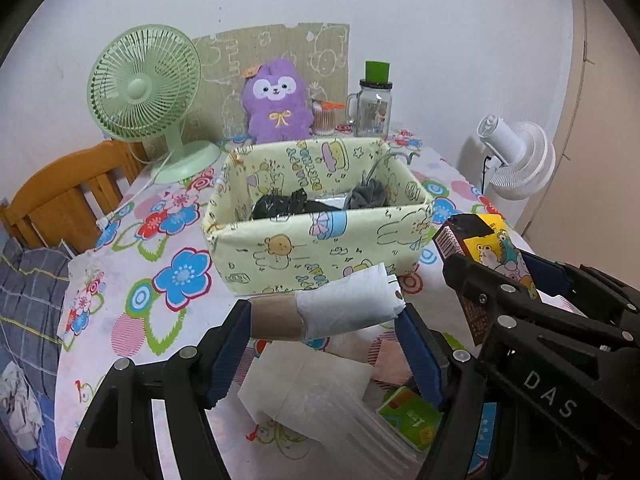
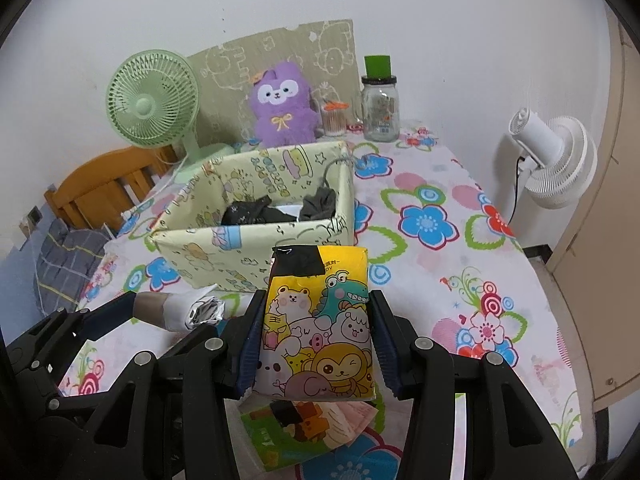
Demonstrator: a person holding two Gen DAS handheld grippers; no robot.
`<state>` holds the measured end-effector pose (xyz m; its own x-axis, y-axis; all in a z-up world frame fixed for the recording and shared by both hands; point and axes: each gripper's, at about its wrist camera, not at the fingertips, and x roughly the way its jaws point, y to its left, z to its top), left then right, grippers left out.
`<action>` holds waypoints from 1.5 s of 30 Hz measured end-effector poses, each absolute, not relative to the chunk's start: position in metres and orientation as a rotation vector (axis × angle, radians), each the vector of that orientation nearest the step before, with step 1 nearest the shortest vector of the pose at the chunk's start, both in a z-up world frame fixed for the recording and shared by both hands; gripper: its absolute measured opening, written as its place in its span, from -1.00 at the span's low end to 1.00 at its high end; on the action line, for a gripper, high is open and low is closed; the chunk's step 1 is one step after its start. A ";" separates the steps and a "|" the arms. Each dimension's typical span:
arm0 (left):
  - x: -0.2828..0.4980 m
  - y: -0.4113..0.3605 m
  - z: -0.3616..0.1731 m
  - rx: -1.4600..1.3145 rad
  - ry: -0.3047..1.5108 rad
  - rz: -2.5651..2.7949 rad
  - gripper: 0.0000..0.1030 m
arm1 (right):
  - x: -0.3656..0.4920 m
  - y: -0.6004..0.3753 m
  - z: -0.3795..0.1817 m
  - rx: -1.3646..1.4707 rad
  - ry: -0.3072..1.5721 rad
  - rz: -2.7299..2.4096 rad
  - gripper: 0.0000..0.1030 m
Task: Organize soft objects
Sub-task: 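Carry the white roll with the left tool while the right tool carries the yellow tissue pack toward the box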
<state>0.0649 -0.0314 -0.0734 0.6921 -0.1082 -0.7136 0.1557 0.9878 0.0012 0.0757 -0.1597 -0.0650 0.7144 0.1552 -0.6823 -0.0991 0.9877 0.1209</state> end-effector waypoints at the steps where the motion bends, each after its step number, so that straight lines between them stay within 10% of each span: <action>1: 0.064 -0.032 -0.070 0.066 0.785 -0.148 0.45 | 0.074 -0.159 -0.062 0.077 0.757 0.143 0.02; 45: 0.114 -0.024 -0.031 0.083 0.723 -0.148 0.46 | 0.116 -0.150 -0.018 0.083 0.698 0.136 0.02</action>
<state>0.1142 -0.0238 -0.0306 0.7397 -0.1059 -0.6645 0.1630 0.9863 0.0243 0.1164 -0.1499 -0.0183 0.7578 0.1524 -0.6344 -0.0972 0.9878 0.1213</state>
